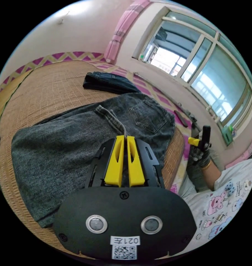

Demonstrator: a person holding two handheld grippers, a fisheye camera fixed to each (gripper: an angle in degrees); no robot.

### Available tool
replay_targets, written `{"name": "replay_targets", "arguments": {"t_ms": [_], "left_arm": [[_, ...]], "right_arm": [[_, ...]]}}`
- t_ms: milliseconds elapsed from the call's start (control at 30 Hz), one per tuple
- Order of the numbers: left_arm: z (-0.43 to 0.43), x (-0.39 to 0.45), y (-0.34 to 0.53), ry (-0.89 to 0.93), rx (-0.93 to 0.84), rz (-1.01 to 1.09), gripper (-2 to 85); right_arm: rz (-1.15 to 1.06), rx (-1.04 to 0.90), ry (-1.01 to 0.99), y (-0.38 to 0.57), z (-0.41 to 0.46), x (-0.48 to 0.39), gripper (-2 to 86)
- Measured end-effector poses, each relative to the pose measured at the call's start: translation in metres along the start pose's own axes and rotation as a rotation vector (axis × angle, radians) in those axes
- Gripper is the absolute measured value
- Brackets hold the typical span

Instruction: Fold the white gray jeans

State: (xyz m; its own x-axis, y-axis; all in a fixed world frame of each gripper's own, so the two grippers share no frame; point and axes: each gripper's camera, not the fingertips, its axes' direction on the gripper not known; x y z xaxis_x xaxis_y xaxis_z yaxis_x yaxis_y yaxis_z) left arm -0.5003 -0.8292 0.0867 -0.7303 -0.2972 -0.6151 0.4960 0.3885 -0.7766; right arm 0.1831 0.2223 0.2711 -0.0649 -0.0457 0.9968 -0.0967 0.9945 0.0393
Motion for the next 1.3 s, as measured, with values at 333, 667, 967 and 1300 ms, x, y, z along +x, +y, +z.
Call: {"name": "replay_targets", "arguments": {"t_ms": [333,667,967,1300], "left_arm": [[0.037,-0.021,0.018,0.075,-0.183,-0.061,0.8],[0.006,-0.033,0.039,0.206,-0.063,0.031,8.4],[-0.046,-0.053,0.075,0.250,0.042,-0.020,4.4],[-0.113,-0.082,0.117,0.259,0.128,-0.098,-0.3]], "right_arm": [[0.013,0.014,-0.018,-0.010,0.000,-0.003,5.8],[0.390,0.335,0.439,-0.037,-0.059,0.018,13.5],[0.667,0.356,0.317,-0.099,-0.061,0.082,13.9],[0.610,0.183,0.211,-0.168,-0.023,0.067,6.4]]}}
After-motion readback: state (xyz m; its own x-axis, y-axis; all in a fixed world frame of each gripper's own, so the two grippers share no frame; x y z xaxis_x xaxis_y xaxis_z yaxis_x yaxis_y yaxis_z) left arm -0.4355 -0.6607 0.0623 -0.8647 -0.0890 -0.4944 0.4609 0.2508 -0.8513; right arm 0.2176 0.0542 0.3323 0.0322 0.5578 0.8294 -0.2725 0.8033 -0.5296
